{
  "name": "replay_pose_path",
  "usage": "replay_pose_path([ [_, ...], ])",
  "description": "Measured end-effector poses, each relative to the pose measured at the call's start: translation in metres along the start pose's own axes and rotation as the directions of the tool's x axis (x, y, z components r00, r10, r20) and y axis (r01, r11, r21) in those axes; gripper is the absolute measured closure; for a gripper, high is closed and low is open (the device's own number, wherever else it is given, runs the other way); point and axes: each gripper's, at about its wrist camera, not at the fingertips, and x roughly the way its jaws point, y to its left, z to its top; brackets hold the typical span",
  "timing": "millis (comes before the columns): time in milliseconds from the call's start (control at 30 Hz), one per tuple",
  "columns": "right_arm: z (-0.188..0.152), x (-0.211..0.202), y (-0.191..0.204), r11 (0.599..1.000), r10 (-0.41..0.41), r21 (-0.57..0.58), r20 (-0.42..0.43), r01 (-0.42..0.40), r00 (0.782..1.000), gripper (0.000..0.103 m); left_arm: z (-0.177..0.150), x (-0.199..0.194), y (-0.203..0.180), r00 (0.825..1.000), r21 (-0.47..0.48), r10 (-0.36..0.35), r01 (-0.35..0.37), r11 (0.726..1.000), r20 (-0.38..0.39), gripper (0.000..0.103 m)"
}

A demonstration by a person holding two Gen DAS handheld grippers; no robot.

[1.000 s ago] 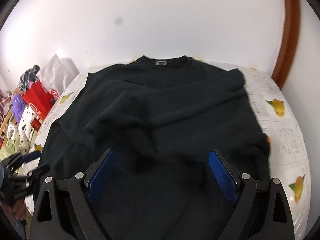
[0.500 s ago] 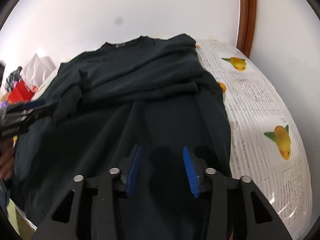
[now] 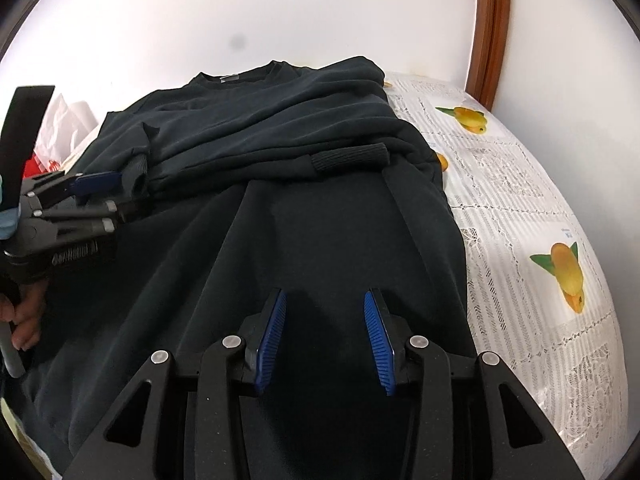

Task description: Fold small clothes

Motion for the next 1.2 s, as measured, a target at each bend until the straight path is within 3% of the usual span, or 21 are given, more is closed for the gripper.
replay_pose_path([
  [33, 0.000, 0.000, -0.001, 1.000, 0.004, 0.003, 0.000, -0.004, 1.000, 0.062, 0.001, -0.007, 0.008, 0.998, -0.030, -0.055, 0.055, 0.998, 0.004, 0.097],
  [167, 0.001, 0.000, -0.001, 1.000, -0.001, 0.002, -0.003, 0.001, 1.000, 0.062, 0.008, -0.036, 0.053, 0.990, -0.144, -0.119, 0.128, 0.981, 0.069, 0.097],
  [333, 0.012, -0.002, 0.007, 0.998, -0.058, -0.020, -0.030, 0.058, 0.998, 0.062, 0.008, -0.065, 0.127, 0.989, -0.254, -0.021, 0.059, 0.965, 0.147, 0.097],
  [533, 0.037, -0.018, 0.018, 0.995, -0.094, -0.037, 0.019, 0.094, 0.995, 0.062, -0.023, -0.051, 0.214, 0.997, -0.421, 0.012, 0.024, 0.907, 0.082, 0.095],
  [600, 0.042, -0.022, 0.020, 0.995, -0.097, -0.037, 0.026, 0.097, 0.995, 0.062, -0.037, -0.043, 0.234, 0.999, -0.469, 0.001, 0.025, 0.883, 0.055, 0.081],
  [633, 0.045, -0.024, 0.022, 0.994, -0.102, -0.040, 0.027, 0.103, 0.994, 0.062, -0.048, -0.040, 0.246, 0.999, -0.505, -0.030, 0.048, 0.862, 0.044, 0.061],
  [667, 0.047, -0.024, 0.024, 0.993, -0.106, -0.044, 0.027, 0.107, 0.994, 0.062, -0.055, -0.038, 0.253, 0.998, -0.529, -0.055, 0.069, 0.846, 0.043, 0.050],
  [733, 0.051, -0.025, 0.028, 0.992, -0.114, -0.058, 0.028, 0.115, 0.993, 0.062, -0.065, -0.033, 0.263, 0.992, -0.562, -0.107, 0.124, 0.818, 0.063, 0.050],
  [933, 0.056, -0.021, 0.043, 0.989, -0.123, -0.086, 0.020, 0.124, 0.992, 0.062, -0.075, -0.021, 0.263, 0.972, -0.582, -0.215, 0.231, 0.780, 0.098, 0.051],
  [1033, 0.054, -0.017, 0.047, 0.989, -0.119, -0.089, 0.010, 0.119, 0.993, 0.062, -0.067, -0.010, 0.249, 0.971, -0.553, -0.225, 0.231, 0.801, 0.079, 0.052],
  [1100, 0.053, -0.013, 0.050, 0.989, -0.121, -0.089, 0.004, 0.120, 0.993, 0.062, -0.064, -0.002, 0.241, 0.972, -0.542, -0.227, 0.223, 0.810, 0.060, 0.058],
  [1200, 0.055, -0.012, 0.055, 0.990, -0.114, -0.086, 0.001, 0.114, 0.993, 0.062, -0.063, 0.000, 0.236, 0.980, -0.543, -0.196, 0.190, 0.818, 0.048, 0.079],
])
